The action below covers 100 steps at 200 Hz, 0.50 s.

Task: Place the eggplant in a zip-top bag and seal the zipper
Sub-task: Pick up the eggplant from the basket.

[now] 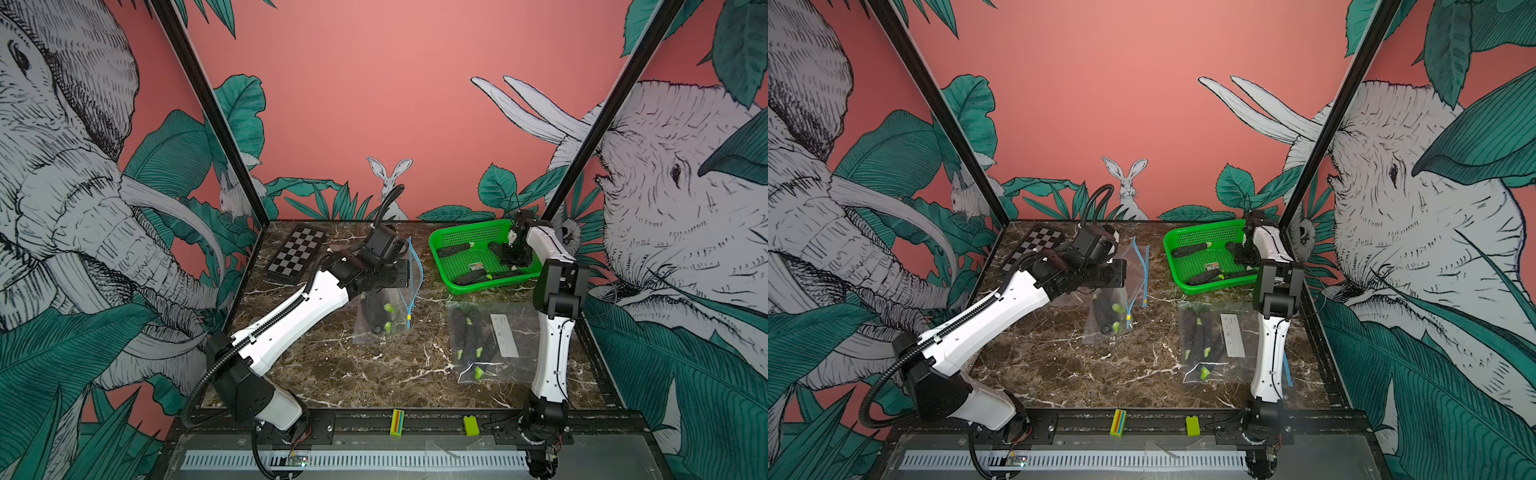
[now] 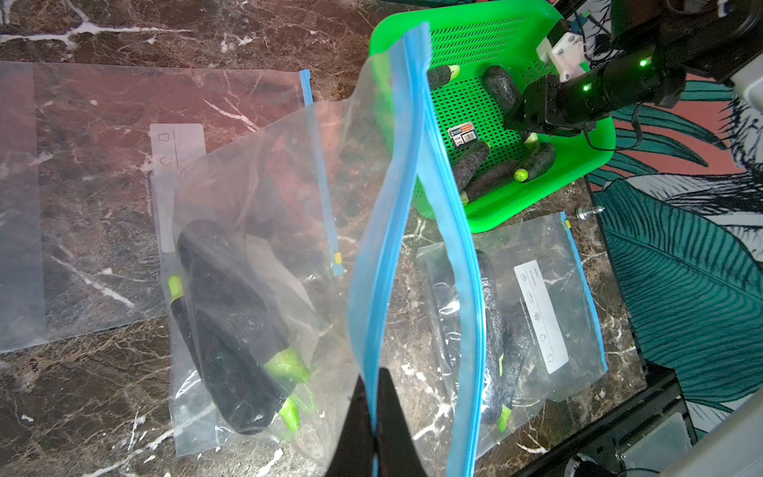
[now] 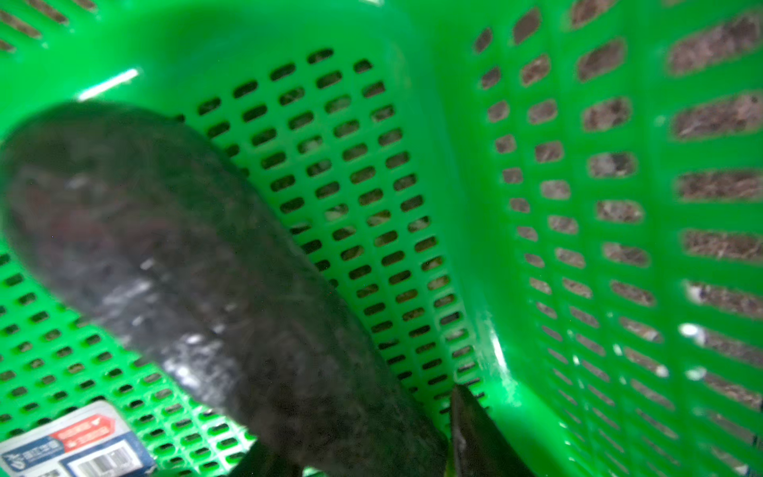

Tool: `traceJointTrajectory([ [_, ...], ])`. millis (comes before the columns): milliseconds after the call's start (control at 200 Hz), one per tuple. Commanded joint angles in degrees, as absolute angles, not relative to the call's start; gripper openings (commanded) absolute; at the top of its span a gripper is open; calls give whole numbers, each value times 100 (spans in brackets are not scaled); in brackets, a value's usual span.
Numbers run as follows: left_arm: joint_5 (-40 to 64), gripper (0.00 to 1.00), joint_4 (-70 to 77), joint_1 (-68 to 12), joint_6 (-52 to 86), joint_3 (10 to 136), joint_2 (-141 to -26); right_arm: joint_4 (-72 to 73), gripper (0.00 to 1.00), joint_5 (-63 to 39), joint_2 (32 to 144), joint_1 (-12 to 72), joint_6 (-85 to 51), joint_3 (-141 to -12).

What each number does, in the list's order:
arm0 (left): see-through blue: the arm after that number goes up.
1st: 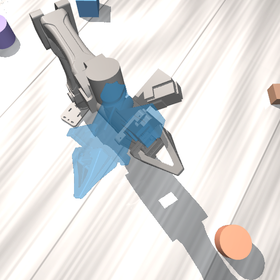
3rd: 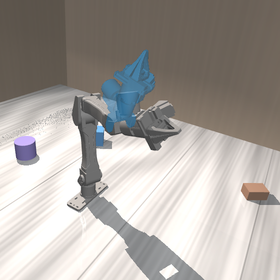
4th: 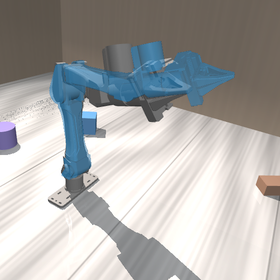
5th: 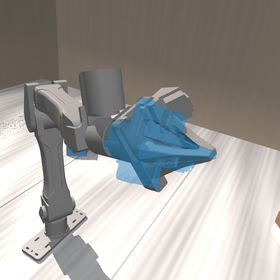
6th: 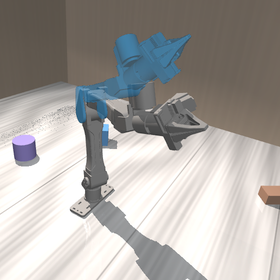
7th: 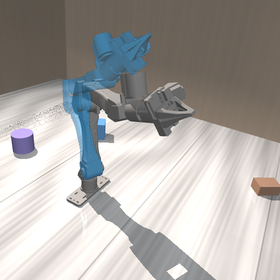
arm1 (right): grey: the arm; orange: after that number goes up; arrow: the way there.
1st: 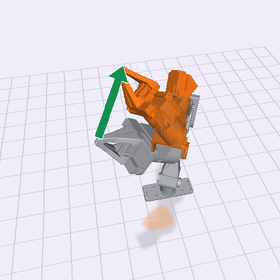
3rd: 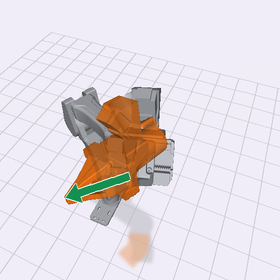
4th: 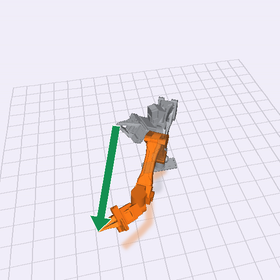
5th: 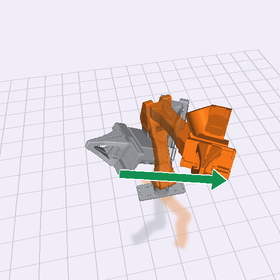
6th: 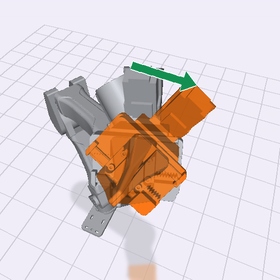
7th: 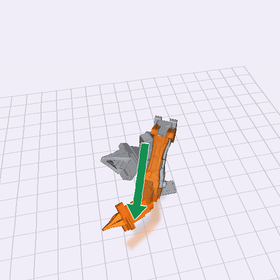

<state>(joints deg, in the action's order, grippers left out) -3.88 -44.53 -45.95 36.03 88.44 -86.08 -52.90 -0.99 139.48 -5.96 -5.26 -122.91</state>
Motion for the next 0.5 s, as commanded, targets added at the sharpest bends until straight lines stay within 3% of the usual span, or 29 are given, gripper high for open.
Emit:
traceJointTrajectory([
  [0, -395, 0, -4395, -4586, 3630, 8824, -8565, -5182, 40, -163, 13930, -505, -432, -12114],
  [170, -405, 0, -4387, -4585, 3630, 8803, -8543, -4982, 23, -136, 13577, -372, -339, -11866],
  [495, -359, 0, -4324, -4579, 3633, 8754, -8517, -4591, 11, -284, 12044, -185, -399, -10969],
])
